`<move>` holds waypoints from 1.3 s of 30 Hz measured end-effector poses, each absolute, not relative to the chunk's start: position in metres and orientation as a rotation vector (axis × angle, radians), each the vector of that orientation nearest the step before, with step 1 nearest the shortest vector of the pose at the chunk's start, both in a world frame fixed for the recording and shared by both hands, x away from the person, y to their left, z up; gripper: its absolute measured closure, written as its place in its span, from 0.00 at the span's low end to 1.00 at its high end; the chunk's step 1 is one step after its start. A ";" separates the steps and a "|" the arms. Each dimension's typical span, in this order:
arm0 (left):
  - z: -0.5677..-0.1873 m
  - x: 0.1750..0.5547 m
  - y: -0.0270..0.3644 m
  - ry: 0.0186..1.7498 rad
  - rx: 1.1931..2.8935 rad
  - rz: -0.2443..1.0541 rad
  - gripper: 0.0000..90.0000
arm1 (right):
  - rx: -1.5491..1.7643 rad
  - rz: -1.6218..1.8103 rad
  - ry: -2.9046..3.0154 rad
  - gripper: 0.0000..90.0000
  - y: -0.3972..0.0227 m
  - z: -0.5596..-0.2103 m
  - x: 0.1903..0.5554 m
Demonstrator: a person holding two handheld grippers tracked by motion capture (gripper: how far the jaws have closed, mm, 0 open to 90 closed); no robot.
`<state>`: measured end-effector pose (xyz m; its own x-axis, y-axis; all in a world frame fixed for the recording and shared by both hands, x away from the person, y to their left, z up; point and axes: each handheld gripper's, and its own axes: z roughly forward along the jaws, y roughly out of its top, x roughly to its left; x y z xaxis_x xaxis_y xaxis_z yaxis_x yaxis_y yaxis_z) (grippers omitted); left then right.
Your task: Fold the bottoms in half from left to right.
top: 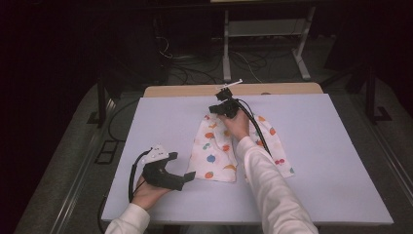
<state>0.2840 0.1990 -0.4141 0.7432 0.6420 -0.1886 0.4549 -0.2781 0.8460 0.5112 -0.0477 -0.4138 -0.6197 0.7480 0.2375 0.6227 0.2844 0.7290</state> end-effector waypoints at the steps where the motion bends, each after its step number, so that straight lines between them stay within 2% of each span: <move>1: -0.415 0.286 0.199 0.851 1.929 0.224 0.00 | 1.284 1.245 2.396 0.99 -0.048 -0.413 0.510; 26: -0.429 0.307 0.205 1.051 1.951 0.042 0.08 | 1.258 1.253 2.372 0.99 -0.053 -0.416 0.496; 39: -0.437 0.308 0.203 1.097 1.953 -0.086 0.17 | 1.275 1.291 2.374 0.99 -0.053 -0.420 0.496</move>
<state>0.3084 0.2031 -0.4370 0.6092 0.6613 -0.4377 0.7215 -0.2330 0.6521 0.4963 -0.0530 -0.4198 -0.6265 0.7400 0.2450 0.6077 0.2669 0.7479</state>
